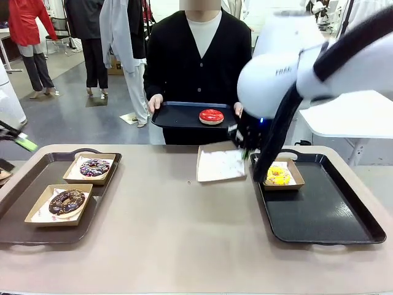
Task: Individually package the donuts and arrange them on the tray.
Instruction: Place the picked Paper togo box on the Handle tray while simultaneously picking up another Paper togo box from the table with the other hand.
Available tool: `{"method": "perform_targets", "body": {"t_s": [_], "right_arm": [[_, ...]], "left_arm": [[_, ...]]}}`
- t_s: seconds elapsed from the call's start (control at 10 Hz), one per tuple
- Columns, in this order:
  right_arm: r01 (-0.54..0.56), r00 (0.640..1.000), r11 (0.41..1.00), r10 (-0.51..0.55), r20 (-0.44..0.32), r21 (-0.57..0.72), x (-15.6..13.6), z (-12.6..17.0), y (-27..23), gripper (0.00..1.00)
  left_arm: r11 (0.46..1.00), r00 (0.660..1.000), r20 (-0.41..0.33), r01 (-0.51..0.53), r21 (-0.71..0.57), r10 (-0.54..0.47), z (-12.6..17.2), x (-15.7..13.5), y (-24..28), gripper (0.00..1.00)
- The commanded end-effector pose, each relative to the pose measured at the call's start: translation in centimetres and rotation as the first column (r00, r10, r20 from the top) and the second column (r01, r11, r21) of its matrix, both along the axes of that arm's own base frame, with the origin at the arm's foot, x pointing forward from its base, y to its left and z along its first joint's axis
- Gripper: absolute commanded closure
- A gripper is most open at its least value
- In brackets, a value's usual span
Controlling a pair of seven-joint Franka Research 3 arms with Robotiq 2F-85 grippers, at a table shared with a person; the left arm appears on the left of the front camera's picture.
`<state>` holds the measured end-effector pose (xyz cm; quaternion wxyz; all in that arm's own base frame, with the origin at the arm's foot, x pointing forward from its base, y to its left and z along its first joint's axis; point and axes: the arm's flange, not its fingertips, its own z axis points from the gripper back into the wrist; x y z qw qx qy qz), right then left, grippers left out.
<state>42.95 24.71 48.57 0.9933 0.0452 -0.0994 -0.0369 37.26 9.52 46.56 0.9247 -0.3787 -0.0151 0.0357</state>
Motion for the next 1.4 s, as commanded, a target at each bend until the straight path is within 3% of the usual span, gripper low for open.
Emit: {"method": "perform_targets", "body": {"t_s": [0.0, 0.3, 0.6, 0.8, 0.9, 1.0, 1.3], "right_arm": [[0.038, 0.999, 0.999, -0.039, -0.013, -0.023, 3.4, 2.1, 0.7, 1.00], [0.033, 0.999, 0.997, -0.035, -0.034, -0.065, 8.5, 4.4, 1.6, 1.00], [-0.018, 0.996, 0.998, 0.012, -0.091, -0.060, 12.2, 4.2, 2.6, 1.00], [-0.016, 0.994, 0.998, 0.009, -0.112, -0.066, 13.2, 3.6, 2.3, 1.00], [-0.013, 0.996, 0.999, 0.009, -0.086, -0.040, 11.9, 3.1, 2.2, 1.00], [-0.013, 0.996, 0.999, 0.009, -0.086, -0.040, 11.9, 3.1, 2.2, 1.00], [-0.013, 0.996, 0.999, 0.009, -0.086, -0.040, 11.9, 3.1, 2.2, 1.00]], "left_arm": [[0.974, 0.998, -0.064, 0.009, -0.228, -0.024, -0.7, 0.3, 4.5, 0.04], [0.906, 0.996, -0.081, -0.012, -0.423, -0.025, -2.8, -0.5, 8.1, 0.04], [0.869, 0.998, -0.046, 0.011, -0.495, -0.039, -4.2, -1.3, 10.0, 0.04], [0.855, 0.998, -0.014, 0.048, -0.517, -0.064, -4.3, -1.0, 10.6, 0.04], [0.855, 0.998, -0.002, 0.057, -0.516, -0.068, -4.1, -0.6, 10.6, 0.04], [0.868, 0.997, -0.058, 0.009, -0.496, -0.044, -4.8, -1.7, 10.1, 0.04], [0.868, 0.997, -0.058, 0.009, -0.496, -0.044, -4.8, -1.7, 10.1, 0.04]]}}
